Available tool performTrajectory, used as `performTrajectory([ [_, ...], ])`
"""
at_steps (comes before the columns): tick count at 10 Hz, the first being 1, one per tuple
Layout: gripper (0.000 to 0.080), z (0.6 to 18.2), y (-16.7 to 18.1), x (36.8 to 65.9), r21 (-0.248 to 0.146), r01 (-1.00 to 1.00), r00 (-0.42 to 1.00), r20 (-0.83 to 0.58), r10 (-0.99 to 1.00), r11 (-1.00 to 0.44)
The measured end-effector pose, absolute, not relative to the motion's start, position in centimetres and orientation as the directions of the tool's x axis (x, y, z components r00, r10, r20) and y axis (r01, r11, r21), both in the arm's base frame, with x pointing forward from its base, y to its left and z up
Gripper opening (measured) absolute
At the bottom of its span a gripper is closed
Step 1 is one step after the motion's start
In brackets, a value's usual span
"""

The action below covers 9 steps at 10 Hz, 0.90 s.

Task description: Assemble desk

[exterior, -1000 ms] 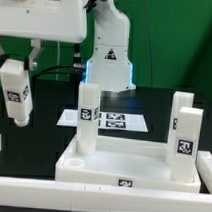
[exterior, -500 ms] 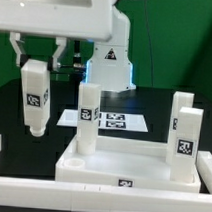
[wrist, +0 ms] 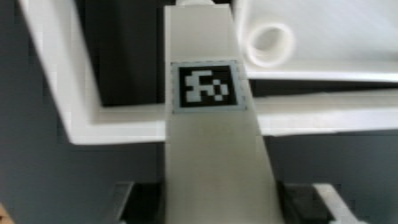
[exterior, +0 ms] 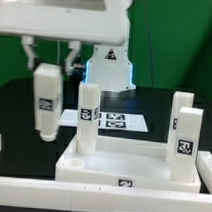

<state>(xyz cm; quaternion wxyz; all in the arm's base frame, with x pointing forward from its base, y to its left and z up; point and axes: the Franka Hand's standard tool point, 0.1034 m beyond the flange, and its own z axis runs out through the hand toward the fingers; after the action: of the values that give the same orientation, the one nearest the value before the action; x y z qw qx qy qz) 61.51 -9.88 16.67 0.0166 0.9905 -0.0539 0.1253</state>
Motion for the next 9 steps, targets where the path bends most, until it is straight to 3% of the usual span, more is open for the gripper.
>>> performTrajectory([
  [1, 0.0290, 17.0, -8.5, 62.1, 0.016, -0.089, 0.963, 0.257, -0.082, -0.996],
  [4, 0.0290, 17.1, -8.6, 62.4, 0.021, -0.099, 0.954, 0.286, -0.089, -0.995],
  [6, 0.0290, 17.6, -9.0, 62.2, 0.072, -0.110, 0.876, 0.479, -0.063, -0.991],
  [7, 0.0290, 17.6, -9.0, 62.0, 0.077, -0.114, 0.861, 0.505, -0.060, -0.991],
  [9, 0.0290, 18.2, -9.4, 62.5, 0.064, -0.126, 0.853, 0.516, -0.075, -0.990],
])
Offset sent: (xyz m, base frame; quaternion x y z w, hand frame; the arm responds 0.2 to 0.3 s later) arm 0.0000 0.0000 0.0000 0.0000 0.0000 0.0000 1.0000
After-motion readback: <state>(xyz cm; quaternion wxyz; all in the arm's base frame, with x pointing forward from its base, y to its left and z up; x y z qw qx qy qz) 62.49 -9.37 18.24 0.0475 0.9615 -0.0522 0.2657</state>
